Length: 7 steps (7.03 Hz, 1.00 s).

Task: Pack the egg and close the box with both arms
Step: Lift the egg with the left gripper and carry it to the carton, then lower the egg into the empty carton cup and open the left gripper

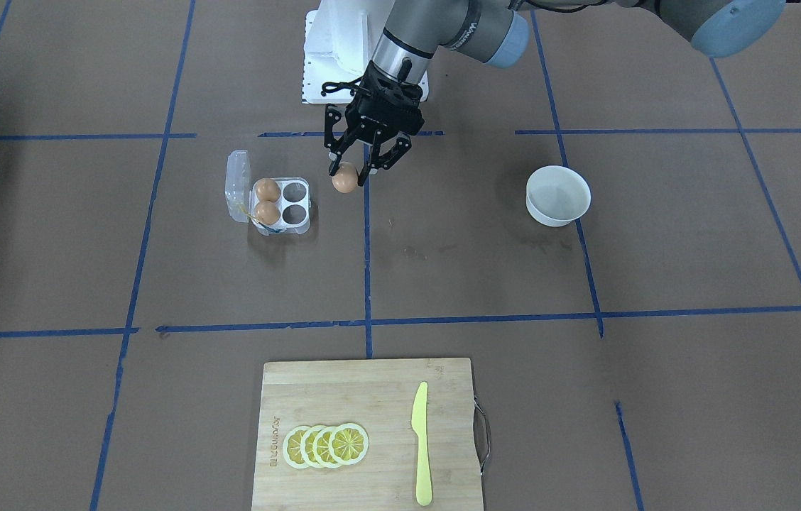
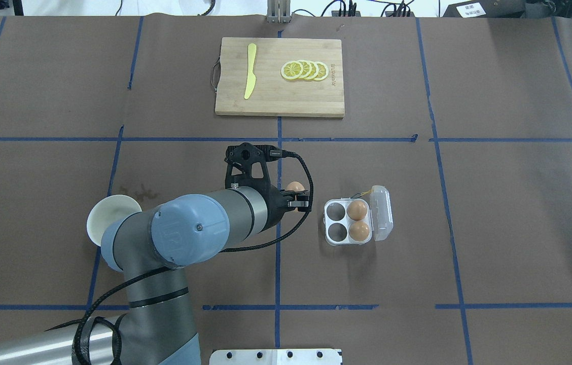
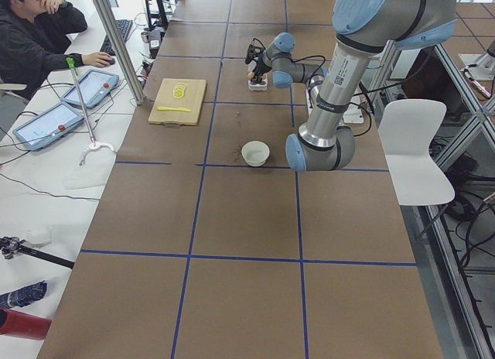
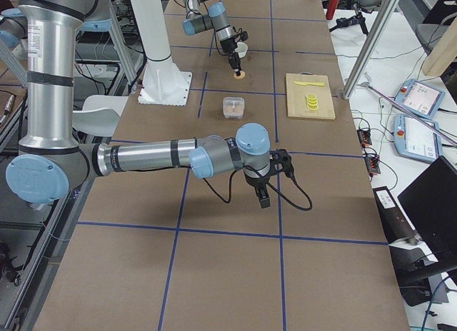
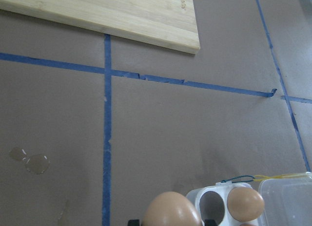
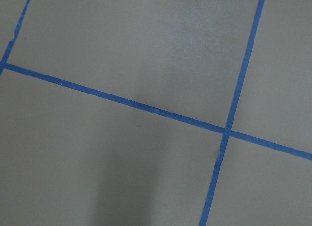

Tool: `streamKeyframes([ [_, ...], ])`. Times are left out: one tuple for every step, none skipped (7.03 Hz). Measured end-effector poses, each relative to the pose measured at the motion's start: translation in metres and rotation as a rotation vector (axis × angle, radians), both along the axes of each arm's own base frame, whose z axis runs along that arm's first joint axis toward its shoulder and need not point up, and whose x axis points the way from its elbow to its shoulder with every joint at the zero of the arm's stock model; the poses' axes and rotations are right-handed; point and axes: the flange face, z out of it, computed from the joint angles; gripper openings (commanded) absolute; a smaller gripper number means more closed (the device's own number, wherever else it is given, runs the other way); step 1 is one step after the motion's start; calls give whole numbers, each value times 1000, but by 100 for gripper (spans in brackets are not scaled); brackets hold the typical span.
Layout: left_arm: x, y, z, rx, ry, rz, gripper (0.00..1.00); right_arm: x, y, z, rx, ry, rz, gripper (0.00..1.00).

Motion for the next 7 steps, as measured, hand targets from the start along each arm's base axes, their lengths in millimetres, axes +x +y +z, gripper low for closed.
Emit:
streamKeyframes([
  [4,0,-4,67,-17,10,12,0,0,0,0,0,0,100],
  [11,-1,-5,118,-16,18,12,0,0,0,1,0,0,100],
  [24,0,-3,150,-1,15,12,0,0,0,1,0,0,100],
  [39,6,-1,168,8,2,12,0,0,0,0,0,0,100],
  [49,14,-2,181,16,-7,12,0,0,0,0,0,0,100],
  [56,19,-4,187,24,-11,12,0,0,0,-1,0,0,100],
  [65,20,-8,190,27,-14,12,0,0,1,-2,0,1,100],
])
